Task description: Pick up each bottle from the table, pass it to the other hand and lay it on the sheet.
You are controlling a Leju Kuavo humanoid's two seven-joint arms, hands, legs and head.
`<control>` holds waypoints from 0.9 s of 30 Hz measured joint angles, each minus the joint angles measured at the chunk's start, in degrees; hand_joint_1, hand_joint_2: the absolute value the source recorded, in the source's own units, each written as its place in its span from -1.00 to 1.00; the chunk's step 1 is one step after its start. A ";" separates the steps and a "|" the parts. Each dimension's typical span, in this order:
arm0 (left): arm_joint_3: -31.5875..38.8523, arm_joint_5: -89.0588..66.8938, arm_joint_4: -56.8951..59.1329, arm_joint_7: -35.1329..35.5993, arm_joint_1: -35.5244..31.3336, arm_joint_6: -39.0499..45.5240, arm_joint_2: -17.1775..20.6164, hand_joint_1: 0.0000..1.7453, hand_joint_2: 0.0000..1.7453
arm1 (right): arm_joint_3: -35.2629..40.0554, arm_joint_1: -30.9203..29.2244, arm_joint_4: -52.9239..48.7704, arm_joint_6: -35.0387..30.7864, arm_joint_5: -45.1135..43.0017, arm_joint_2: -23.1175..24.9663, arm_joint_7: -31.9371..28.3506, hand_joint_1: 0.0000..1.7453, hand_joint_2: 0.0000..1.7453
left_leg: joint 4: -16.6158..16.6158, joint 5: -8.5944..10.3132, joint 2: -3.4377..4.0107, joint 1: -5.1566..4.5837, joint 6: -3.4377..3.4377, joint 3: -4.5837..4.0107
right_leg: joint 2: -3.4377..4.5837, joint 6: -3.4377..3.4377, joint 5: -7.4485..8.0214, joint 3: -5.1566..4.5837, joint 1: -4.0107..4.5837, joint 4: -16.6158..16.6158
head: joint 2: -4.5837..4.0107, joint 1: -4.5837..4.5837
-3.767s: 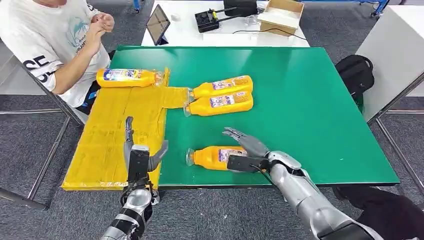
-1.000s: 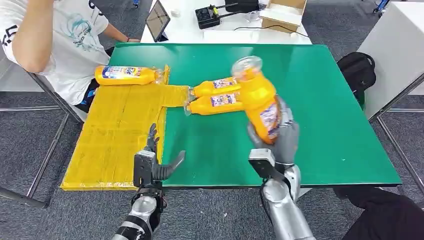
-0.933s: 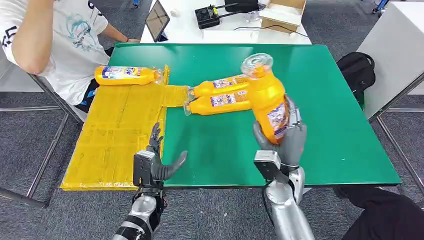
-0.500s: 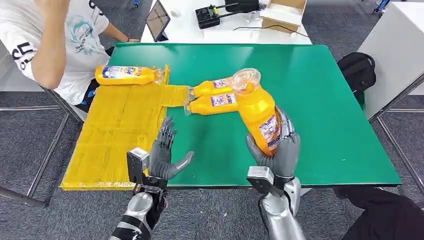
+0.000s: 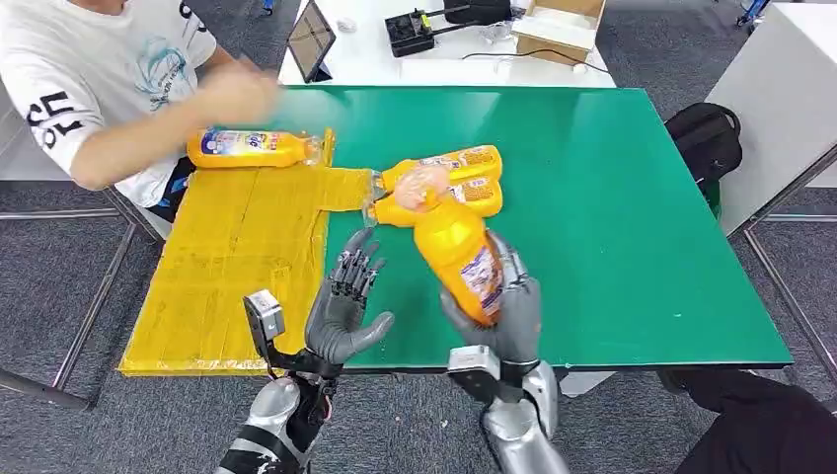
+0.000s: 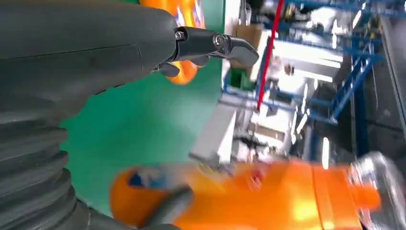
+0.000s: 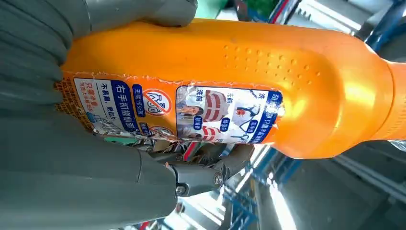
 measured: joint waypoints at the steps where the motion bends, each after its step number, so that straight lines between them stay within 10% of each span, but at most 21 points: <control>1: -0.22 0.56 0.00 0.19 -0.01 -0.78 0.00 -1.00 1.00 | 1.02 -0.05 0.97 -0.52 -0.11 0.19 0.00 1.00 1.00 | 0.00 0.00 0.00 0.00 0.00 0.00 | 0.00 0.00 0.00 0.00 0.00 0.00 | 0.00 0.00; 17: -2.99 3.28 6.34 0.09 -1.25 -4.43 0.00 -1.00 1.00 | 7.45 -4.88 17.09 -1.11 4.06 3.23 0.00 1.00 1.00 | 0.00 0.01 0.01 0.00 0.00 -0.01 | 0.00 0.00 0.00 -0.01 -0.01 0.00 | 0.00 0.00; 27: -0.85 4.72 10.03 -0.90 -0.96 -1.96 0.00 -1.00 1.00 | 19.41 -9.57 29.99 -3.52 -10.76 3.17 0.33 1.00 1.00 | 0.00 0.01 0.11 0.00 -0.01 0.00 | 0.02 0.00 0.01 -0.05 -0.01 0.00 | 0.00 0.02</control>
